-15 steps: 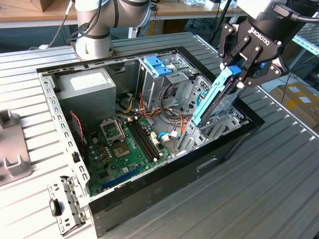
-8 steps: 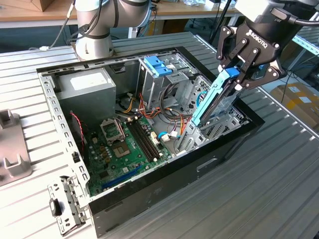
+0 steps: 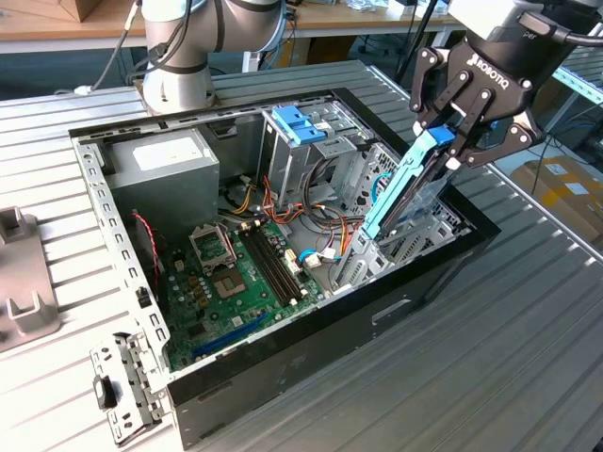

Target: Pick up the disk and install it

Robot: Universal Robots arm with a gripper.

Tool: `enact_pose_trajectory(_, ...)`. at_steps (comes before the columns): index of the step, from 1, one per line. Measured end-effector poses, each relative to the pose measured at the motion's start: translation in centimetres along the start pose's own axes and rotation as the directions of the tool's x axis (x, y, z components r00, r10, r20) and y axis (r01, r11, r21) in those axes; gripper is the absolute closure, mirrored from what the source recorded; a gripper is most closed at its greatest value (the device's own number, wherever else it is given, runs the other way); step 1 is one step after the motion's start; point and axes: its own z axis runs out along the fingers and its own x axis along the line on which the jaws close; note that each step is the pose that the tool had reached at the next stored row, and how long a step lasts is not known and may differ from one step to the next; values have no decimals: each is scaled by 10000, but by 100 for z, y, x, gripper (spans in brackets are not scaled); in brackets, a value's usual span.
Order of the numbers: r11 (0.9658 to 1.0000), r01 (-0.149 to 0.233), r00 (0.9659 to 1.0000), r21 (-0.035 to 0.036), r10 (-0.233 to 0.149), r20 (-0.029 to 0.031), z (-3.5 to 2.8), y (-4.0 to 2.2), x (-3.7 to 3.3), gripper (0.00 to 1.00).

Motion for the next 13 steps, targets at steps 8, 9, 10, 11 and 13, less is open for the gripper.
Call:
enact_pose_trajectory(8,10000,-1,10000,-4,1,-6,61,-1,7,63)
enact_pose_trajectory(9,10000,0,10000,2,0,2,72,-3,7,63)
enact_pose_trajectory(10,10000,1,10000,1,-1,2,80,-4,8,63)
enact_pose_trajectory(11,10000,1,10000,-1,-1,-1,82,-4,9,63)
enact_pose_trajectory(13,10000,1,10000,-1,-1,-3,82,-3,9,63)
